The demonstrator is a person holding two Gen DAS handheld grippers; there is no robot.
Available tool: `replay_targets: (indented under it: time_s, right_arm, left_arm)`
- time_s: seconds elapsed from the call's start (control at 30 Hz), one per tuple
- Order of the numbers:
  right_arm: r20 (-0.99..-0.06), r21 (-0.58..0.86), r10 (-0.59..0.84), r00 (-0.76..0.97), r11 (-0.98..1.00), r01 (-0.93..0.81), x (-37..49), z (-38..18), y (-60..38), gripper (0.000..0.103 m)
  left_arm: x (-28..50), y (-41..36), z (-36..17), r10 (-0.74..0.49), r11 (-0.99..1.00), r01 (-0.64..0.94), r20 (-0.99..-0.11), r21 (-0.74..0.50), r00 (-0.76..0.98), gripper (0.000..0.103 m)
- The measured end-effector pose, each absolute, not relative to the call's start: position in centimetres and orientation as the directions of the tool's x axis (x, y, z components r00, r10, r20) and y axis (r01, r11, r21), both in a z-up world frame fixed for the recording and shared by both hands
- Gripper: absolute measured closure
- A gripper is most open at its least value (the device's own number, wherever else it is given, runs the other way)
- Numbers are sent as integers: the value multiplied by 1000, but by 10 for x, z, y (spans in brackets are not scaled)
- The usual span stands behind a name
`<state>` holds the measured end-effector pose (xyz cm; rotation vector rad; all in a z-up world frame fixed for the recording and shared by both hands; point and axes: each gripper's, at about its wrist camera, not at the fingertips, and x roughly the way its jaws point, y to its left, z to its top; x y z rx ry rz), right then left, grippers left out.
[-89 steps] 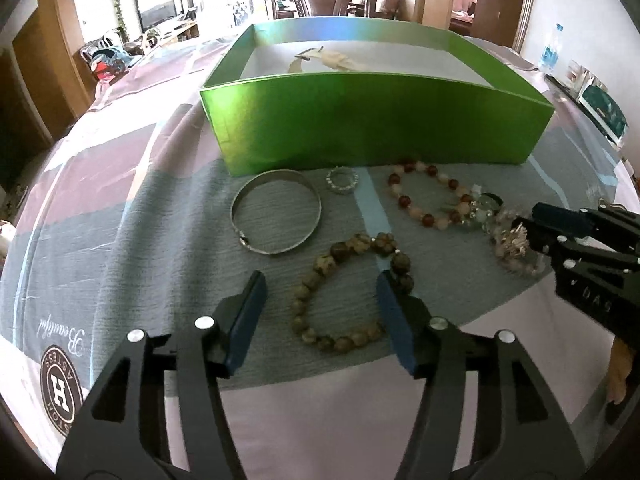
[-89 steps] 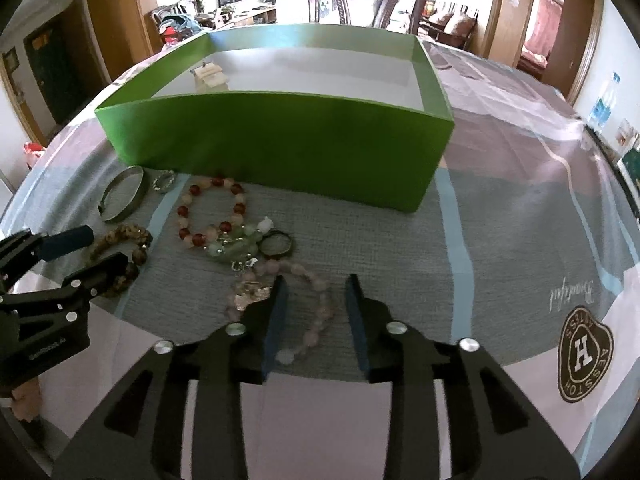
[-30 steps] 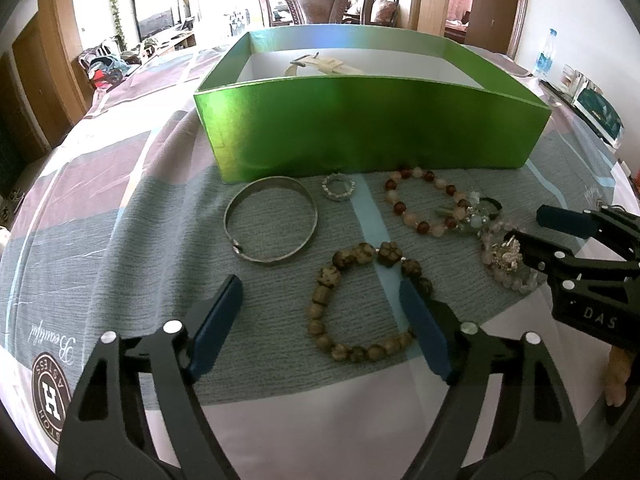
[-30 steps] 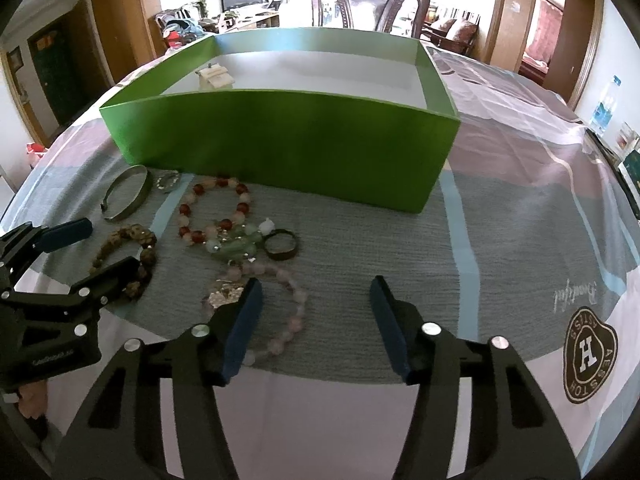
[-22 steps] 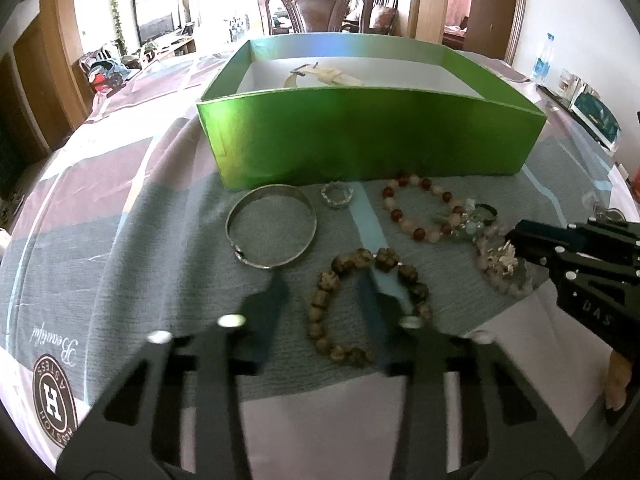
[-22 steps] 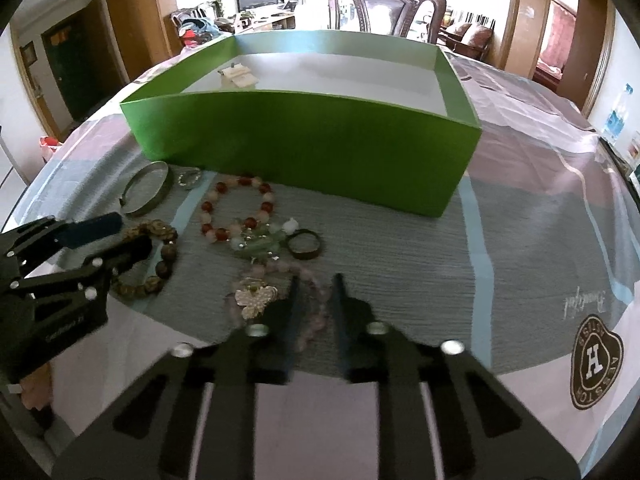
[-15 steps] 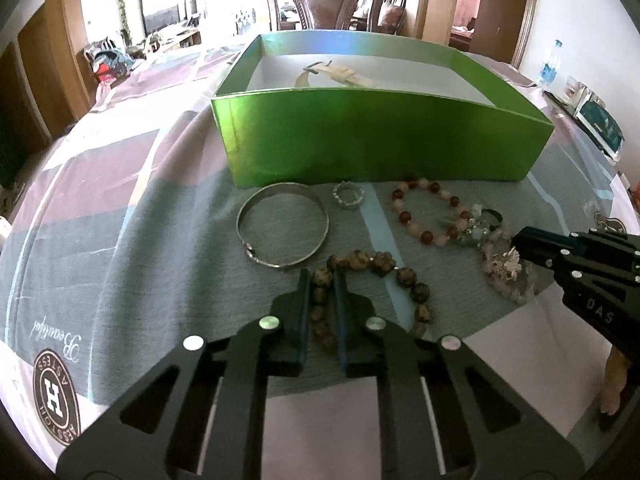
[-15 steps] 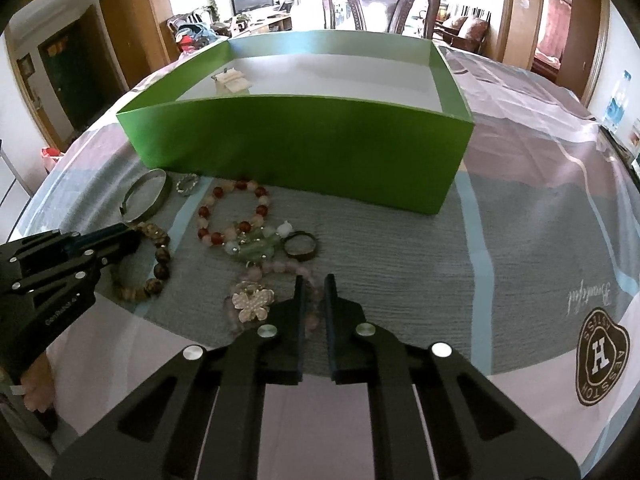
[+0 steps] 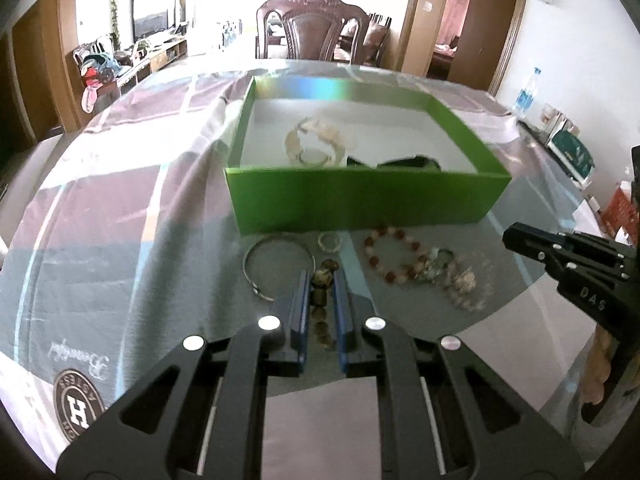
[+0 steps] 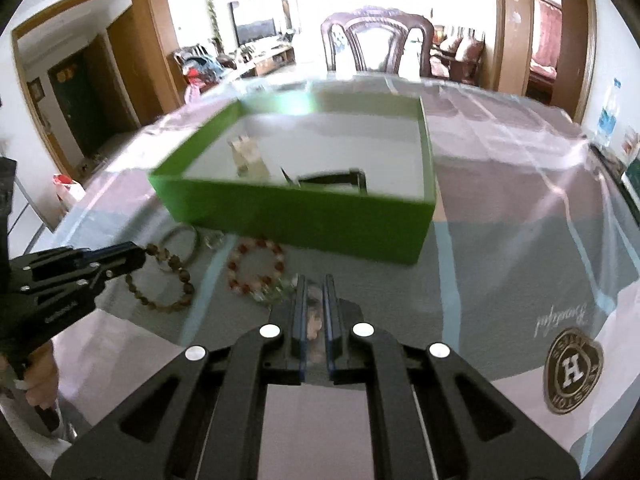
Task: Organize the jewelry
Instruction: 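Grasp the brown bead bracelet with the left tool while the right tool grasps the pink bead bracelet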
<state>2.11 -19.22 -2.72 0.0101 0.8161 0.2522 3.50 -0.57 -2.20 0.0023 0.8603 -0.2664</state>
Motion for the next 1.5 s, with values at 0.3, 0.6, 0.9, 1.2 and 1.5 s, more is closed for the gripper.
replay_targets:
  time_s: [0.3,0.6,0.9,1.2,1.5]
  right_arm:
    - [-766,36,158,623,978,-205,32,-29,-191,89]
    - [-869,17,98,486,986,-168,43,-92,-198,72]
    - [-843,59,164,512,975,-214,37,-70,-189,95]
    - [-739,51,238,631,953,-300,30,1,-171,95]
    - [-670,-65,163,725,959,-276,61,49,-168,95]
  left_arm:
    - [30,-4,-5,-227,967,238,-727,-90,648,91]
    - [35,-5,-29,-223,966,239,-769,-94,600,91]
    - [39,-5,-29,-213,968,236,-772,-84,599,91]
    - [43,-4,-6,-218,967,241,-743,-79,633,91]
    - [75,-4,48,-186,968,250,-678,-4,711,91]
